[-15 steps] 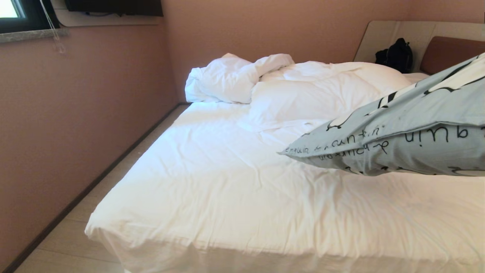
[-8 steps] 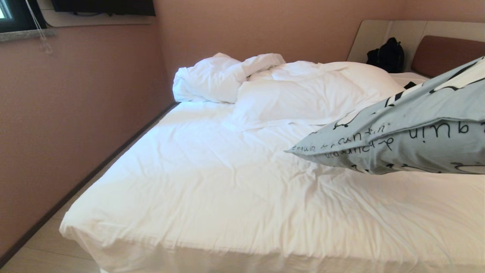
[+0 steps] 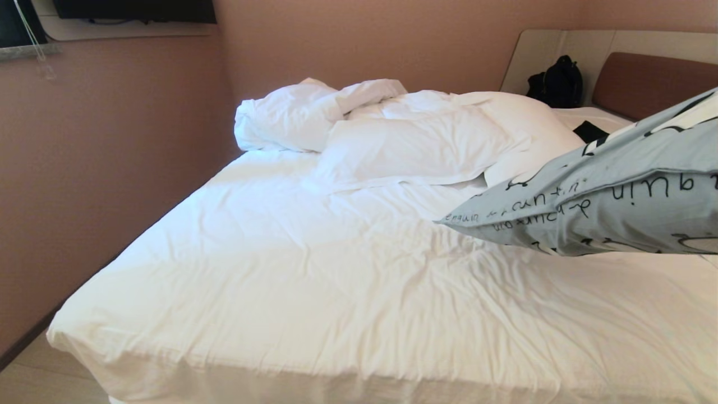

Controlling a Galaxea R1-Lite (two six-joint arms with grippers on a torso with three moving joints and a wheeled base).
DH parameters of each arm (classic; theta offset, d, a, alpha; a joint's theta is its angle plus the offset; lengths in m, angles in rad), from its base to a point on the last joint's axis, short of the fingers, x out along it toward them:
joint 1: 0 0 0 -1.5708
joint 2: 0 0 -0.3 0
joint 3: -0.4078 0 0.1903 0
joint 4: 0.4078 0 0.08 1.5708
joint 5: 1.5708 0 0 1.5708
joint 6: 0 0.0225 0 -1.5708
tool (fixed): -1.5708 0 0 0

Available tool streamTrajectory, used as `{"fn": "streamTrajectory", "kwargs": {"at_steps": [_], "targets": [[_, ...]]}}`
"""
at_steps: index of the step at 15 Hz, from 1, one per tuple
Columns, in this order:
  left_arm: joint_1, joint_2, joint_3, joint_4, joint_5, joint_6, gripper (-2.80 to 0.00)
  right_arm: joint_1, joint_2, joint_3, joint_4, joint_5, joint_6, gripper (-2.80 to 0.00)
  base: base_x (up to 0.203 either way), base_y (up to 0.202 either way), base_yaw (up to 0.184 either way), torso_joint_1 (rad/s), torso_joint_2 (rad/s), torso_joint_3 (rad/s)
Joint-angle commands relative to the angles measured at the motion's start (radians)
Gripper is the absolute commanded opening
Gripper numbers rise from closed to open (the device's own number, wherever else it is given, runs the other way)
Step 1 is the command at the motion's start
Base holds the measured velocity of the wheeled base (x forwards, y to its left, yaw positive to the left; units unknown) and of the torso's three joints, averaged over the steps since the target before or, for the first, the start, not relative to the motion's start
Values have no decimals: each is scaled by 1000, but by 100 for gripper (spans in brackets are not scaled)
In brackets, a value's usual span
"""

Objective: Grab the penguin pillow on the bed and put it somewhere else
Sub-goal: Move to the head of the bed

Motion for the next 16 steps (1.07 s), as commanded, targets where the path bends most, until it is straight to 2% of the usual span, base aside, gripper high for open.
{"fn": "streamTrajectory", "kwargs": {"at_steps": [1, 16], "targets": [[0, 0, 2, 0, 0, -1, -280, -5, 4, -1, -9, 1, 1, -280, 0, -192, -1, -2, 6, 2], [0, 0, 2, 0, 0, 1, -280, -167, 73, -48, -22, 7, 20, -280, 0, -193, 0, 2, 3, 3]]}}
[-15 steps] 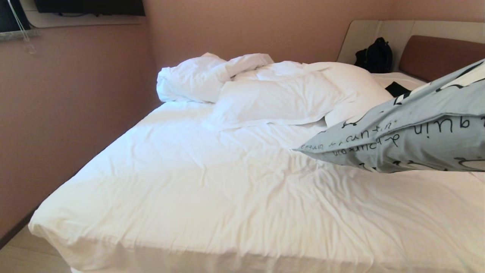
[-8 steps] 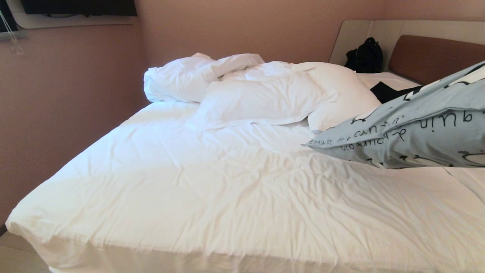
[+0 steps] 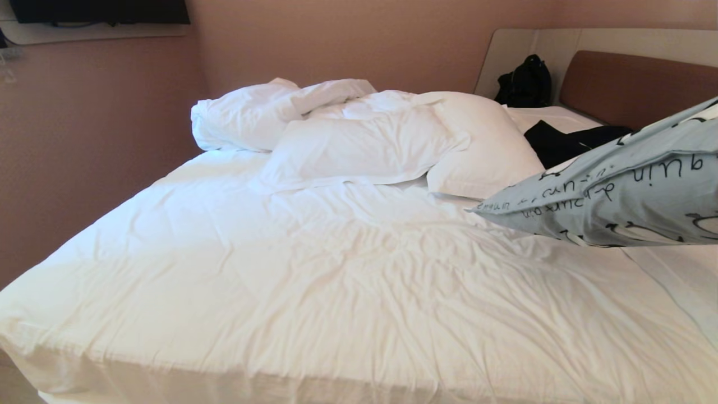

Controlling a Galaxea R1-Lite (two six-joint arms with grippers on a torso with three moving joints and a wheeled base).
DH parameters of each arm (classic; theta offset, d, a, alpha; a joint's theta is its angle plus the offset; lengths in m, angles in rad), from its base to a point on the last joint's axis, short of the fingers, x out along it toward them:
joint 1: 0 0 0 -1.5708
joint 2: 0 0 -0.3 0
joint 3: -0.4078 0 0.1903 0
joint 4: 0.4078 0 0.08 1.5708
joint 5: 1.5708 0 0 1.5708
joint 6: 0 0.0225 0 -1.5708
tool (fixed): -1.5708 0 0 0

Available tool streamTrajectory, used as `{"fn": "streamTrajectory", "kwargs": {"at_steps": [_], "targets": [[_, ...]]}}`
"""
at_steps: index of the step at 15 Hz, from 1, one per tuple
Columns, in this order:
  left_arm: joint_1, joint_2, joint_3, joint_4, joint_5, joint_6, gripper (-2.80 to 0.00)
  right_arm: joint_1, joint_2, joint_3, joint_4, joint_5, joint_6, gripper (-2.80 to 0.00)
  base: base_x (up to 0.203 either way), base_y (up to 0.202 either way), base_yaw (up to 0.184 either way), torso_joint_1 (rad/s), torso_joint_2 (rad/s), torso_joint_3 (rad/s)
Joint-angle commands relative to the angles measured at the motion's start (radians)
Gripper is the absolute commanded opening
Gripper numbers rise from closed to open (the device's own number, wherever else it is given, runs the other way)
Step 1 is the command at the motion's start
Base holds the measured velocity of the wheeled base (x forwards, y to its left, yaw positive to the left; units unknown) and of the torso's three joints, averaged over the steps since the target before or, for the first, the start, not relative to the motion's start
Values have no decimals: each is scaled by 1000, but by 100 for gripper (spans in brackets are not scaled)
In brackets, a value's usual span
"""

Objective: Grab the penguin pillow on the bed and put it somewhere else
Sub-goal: Move to the head of the bed, then place the pillow at the bedside

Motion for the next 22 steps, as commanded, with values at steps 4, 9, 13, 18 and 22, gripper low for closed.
{"fn": "streamTrajectory", "kwargs": {"at_steps": [4, 9, 13, 18, 22], "targets": [[0, 0, 2, 0, 0, 0, -280, -108, 74, -50, -3, 3, 48, -280, 0, -164, -2, -1, 2, 1], [0, 0, 2, 0, 0, -1, -280, -146, 109, -102, -3, 1, 105, -280, 0, 0, 0, 0, 0, 0], [0, 0, 2, 0, 0, 0, -280, -168, 169, -148, -3, -3, 106, -280, 0, 0, 0, 0, 0, 0], [-1, 0, 2, 0, 0, -1, -280, -244, 323, -352, 1, 2, 108, -280, 0, 0, 0, 0, 0, 0], [0, 0, 2, 0, 0, 0, -280, -308, 504, -588, 39, 28, 123, -280, 0, 0, 0, 0, 0, 0]]}}
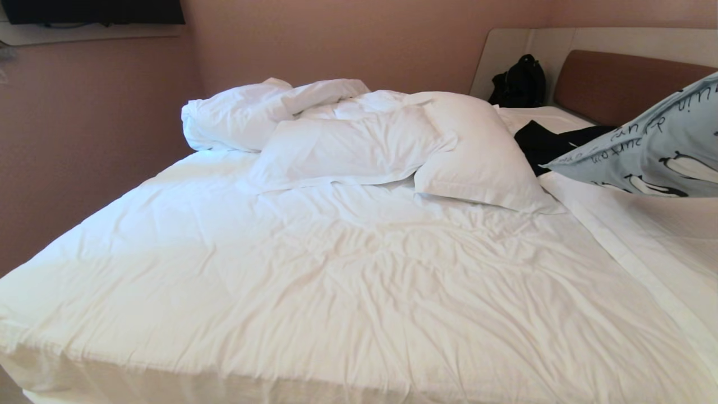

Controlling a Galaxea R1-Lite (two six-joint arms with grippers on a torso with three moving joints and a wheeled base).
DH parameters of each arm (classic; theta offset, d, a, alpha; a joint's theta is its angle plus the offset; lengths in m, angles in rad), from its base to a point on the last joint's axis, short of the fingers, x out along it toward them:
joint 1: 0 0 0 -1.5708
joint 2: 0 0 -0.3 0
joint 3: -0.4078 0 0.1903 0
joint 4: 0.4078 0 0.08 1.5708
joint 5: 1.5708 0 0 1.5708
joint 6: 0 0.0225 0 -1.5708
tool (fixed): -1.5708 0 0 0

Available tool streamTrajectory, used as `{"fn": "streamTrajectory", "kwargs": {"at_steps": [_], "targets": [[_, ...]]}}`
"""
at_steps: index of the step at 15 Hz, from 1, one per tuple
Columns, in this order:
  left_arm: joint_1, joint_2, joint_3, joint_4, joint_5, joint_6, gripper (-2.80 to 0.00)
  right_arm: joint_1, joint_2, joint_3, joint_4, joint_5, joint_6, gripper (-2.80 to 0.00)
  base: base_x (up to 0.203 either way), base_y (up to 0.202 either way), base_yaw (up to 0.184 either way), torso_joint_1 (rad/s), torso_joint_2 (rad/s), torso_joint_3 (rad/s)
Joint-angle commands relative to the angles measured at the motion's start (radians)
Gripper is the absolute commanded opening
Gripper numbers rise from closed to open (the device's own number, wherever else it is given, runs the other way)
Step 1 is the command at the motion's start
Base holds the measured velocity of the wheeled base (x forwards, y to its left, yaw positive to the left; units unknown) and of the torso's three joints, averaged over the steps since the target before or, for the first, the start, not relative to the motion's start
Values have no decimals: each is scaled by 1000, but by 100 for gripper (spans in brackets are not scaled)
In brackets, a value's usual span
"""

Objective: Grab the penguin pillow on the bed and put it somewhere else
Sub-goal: Place the pillow at the bedside

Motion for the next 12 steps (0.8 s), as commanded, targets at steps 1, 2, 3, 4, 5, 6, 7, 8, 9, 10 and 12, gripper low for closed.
{"fn": "streamTrajectory", "kwargs": {"at_steps": [1, 2, 3, 4, 5, 6, 7, 8, 9, 10, 12], "targets": [[0, 0, 2, 0, 0, -1, -280, -30, 118, -83, 24, 4, 3, -280, 0, 0, 0, 0, 0, 0], [0, 0, 2, 0, 0, 1, -280, -45, 161, -124, 31, 5, 4, -280, 0, 0, 0, 0, 0, 0], [0, 0, 2, 0, 0, 1, -280, -57, 205, -163, 33, 5, 4, -280, 0, 0, 0, 0, 0, 0], [0, 0, 2, 0, 0, -1, -280, -67, 247, -198, 35, 5, 4, -280, 0, 0, 0, 0, 0, 0], [0, 0, 2, 0, 0, 1, -280, -80, 296, -244, 36, 5, 4, -280, 0, 0, 0, 0, 0, 0], [0, 0, 2, 0, 0, -1, -280, -95, 341, -287, 37, 5, 4, -280, 0, 0, 0, 0, 0, 0], [0, 0, 2, 0, 0, -1, -280, -113, 385, -340, 40, 4, 4, -280, 0, 0, 0, 0, 0, 0], [0, 0, 2, 0, 0, -1, -280, -135, 429, -401, 52, 5, 4, -280, 0, 0, 0, 0, 0, 0], [0, 0, 2, 0, 0, -1, -280, -167, 462, -438, 72, 18, 4, -280, 0, 0, 0, 0, 0, 0], [0, 0, 2, 0, 0, 1, -280, -182, 470, -441, 80, 62, 4, -280, 0, 0, 0, 0, 0, 0], [0, 0, 2, 0, 0, 1, -280, -208, 474, -441, 81, 92, 5, -280, 0, 0, 0, 0, 0, 0]]}}
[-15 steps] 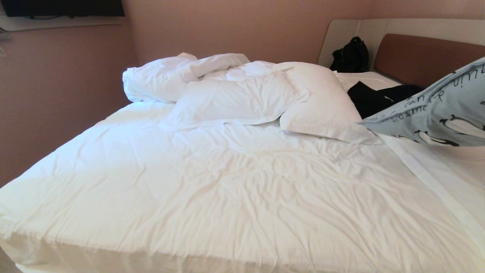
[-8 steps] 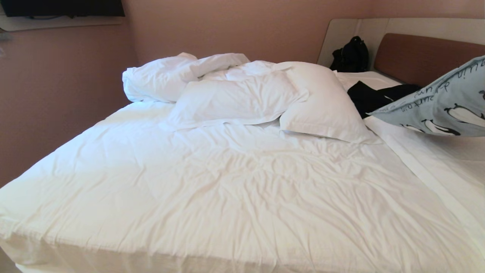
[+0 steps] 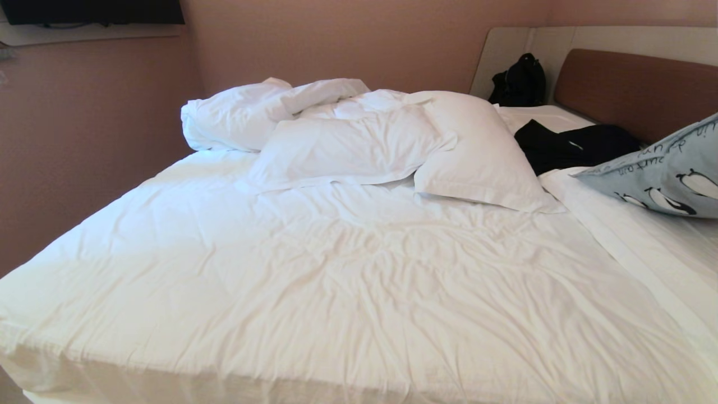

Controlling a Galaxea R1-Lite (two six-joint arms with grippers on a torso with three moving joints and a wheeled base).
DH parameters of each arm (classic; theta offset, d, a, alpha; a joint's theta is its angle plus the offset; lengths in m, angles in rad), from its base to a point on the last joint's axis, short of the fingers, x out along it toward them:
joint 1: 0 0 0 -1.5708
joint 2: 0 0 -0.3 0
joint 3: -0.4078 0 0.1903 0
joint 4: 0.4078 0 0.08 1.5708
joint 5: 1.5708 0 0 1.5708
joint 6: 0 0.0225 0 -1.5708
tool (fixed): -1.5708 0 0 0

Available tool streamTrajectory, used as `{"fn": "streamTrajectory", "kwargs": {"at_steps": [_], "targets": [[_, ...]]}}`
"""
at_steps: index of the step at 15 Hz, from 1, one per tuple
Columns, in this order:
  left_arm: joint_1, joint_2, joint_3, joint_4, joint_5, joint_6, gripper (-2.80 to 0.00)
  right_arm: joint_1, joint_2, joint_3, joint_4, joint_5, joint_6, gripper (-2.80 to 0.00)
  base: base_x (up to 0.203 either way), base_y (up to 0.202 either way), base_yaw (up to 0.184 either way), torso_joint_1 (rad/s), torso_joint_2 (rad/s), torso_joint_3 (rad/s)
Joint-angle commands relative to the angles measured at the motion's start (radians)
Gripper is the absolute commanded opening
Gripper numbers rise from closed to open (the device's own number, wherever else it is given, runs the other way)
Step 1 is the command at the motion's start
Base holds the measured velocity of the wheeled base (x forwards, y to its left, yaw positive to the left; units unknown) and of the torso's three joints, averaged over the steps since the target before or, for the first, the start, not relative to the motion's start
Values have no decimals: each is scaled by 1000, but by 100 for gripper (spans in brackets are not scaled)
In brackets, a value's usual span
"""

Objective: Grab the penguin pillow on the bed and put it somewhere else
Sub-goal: Place the pillow at the bedside

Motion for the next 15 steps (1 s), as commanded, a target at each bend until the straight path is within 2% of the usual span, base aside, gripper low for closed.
{"fn": "streamTrajectory", "kwargs": {"at_steps": [1, 5, 7, 11, 15], "targets": [[0, 0, 2, 0, 0, -1, -280, -17, 34, -5, -2, 48, 2, -280, 0, 0, 0, 0, 0, 0], [0, 0, 2, 0, 0, -1, -280, -73, 155, -4, -55, 48, -3, -280, 0, 0, 0, 0, 0, 0], [0, 0, 2, 0, 0, 0, -280, -146, 235, 2, -61, 45, -14, -280, 0, 0, 0, 0, 0, 0], [0, 0, 2, 0, 0, 0, -280, -275, 386, 7, -70, 49, -86, -280, 0, 0, 0, 0, 0, 0], [-1, 0, 2, 0, 0, 0, -280, -307, 381, 95, -72, 63, -119, -280, 0, 0, 0, 0, 0, 0]]}}
